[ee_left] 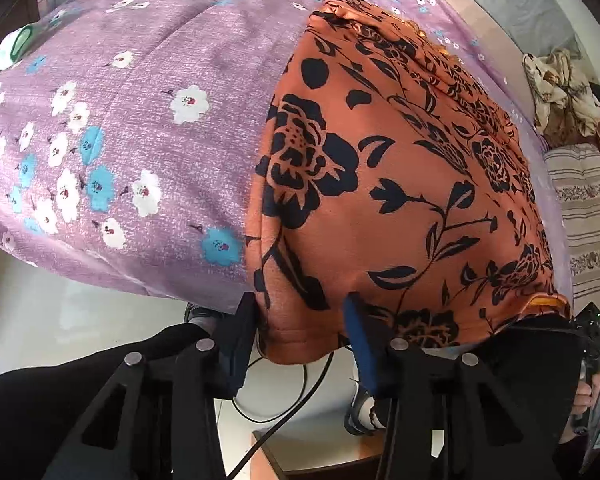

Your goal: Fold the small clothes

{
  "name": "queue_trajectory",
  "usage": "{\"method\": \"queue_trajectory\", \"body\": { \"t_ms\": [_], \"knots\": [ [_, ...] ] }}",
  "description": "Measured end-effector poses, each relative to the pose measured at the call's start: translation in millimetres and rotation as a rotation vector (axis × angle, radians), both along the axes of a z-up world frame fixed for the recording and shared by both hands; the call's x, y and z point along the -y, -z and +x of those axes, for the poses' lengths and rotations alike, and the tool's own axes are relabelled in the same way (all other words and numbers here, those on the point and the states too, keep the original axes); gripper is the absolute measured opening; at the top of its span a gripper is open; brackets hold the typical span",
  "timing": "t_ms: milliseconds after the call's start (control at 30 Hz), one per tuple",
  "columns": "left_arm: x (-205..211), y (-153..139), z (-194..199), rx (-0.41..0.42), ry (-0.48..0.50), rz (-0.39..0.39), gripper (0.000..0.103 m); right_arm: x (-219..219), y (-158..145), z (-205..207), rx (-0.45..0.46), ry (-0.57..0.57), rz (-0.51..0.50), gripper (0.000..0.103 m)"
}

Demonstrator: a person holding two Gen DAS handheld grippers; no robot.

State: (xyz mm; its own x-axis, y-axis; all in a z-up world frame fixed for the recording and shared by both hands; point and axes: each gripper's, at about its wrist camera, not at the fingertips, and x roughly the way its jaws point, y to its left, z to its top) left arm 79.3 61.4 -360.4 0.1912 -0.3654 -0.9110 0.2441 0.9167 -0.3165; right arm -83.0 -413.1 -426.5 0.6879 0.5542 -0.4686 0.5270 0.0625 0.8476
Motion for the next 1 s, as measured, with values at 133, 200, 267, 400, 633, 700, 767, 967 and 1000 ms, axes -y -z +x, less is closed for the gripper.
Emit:
{"method": "queue_trajectory", "body": {
  "t_ms": [133, 200, 267, 400, 633, 700, 767, 967, 1000],
  "knots": [
    [-9.8, 10.0, 7.5, -0.063, -0.057, -0.03, 0.051, -2.3, -0.5, -1.3, -0.001, 0.0, 0.012, 0.057],
    [-18.3, 16.3, 9.0, -0.106, -0.092, -0.067, 0.053, -0.7, 0.0, -4.3, 0.001, 0.02, 0.025, 0.057],
    [-22.6, 19.3, 7.8, -0.118, -0.102, -0.091, 0.052, 0.9, 1.4, -7.5, 0.014, 0.045, 0.053, 0.056],
    [-22.2, 20.6, 5.5, -0.109, -0.071, -0.115, 0.022, 0.3, -1.7, -8.6, 0.032, 0.054, 0.042, 0.044],
    [-6.6, -1.9, 5.0, -0.036, -0.046, -0.127, 0.008, 0.1, -32.0, -5.9, 0.008, 0.048, -0.143, 0.007],
    [-5.7, -16.6, 9.0, -0.006, -0.026, -0.142, 0.008, 3.6, -49.0, -4.1, 0.038, 0.063, -0.198, 0.007],
    [-5.9, -35.6, 12.7, 0.021, -0.011, -0.185, 0.008, 8.1, -64.1, -0.4, 0.089, 0.081, -0.234, 0.007],
    [-4.2, -93.9, 47.8, 0.097, 0.019, -0.319, 0.008, 25.6, -108.9, 31.1, 0.166, 0.103, -0.309, 0.007],
    [-1.5, -102.0, 57.3, 0.105, 0.021, -0.333, 0.008, 29.7, -115.7, 38.9, 0.173, 0.107, -0.321, 0.007]
  ]
}}
